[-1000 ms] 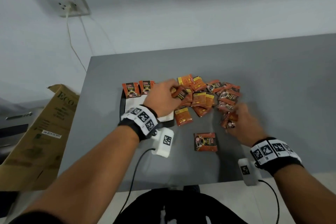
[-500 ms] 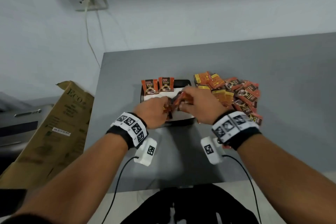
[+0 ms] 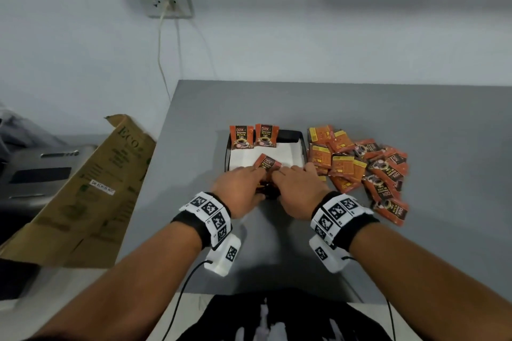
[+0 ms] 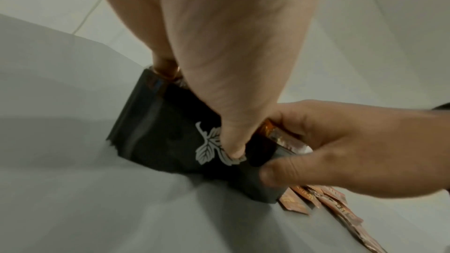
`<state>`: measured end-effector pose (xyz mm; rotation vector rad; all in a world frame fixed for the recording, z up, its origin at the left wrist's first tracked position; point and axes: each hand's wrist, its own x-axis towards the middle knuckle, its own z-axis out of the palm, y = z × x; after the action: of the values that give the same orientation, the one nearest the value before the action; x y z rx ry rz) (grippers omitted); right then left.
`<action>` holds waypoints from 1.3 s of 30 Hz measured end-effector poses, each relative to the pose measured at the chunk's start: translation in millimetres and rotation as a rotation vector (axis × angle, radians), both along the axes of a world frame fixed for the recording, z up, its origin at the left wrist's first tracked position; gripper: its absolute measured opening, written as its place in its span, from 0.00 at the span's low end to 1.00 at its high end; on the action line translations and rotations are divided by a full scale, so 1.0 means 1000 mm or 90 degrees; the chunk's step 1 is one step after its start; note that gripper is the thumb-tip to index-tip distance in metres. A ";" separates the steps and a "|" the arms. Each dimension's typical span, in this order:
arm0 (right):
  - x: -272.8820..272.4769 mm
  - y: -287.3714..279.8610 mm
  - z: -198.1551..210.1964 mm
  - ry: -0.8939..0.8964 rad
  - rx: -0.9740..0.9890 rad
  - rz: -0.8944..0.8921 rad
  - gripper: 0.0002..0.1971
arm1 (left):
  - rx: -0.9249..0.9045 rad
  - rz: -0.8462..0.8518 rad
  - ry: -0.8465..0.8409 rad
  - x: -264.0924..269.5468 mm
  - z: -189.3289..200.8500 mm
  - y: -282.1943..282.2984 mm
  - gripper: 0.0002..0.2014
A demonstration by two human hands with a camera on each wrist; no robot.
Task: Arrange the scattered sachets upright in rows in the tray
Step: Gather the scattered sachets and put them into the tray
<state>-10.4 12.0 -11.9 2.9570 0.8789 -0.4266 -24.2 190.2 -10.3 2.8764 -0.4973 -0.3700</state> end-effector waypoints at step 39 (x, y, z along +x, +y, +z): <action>0.044 -0.140 -0.033 -0.065 0.124 -0.384 0.20 | 0.261 -0.127 -0.027 0.038 -0.013 -0.178 0.17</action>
<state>33.1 -128.0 -44.7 3.3448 -0.0044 -0.2010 14.3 12.1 -23.2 3.2413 -0.8037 -0.4942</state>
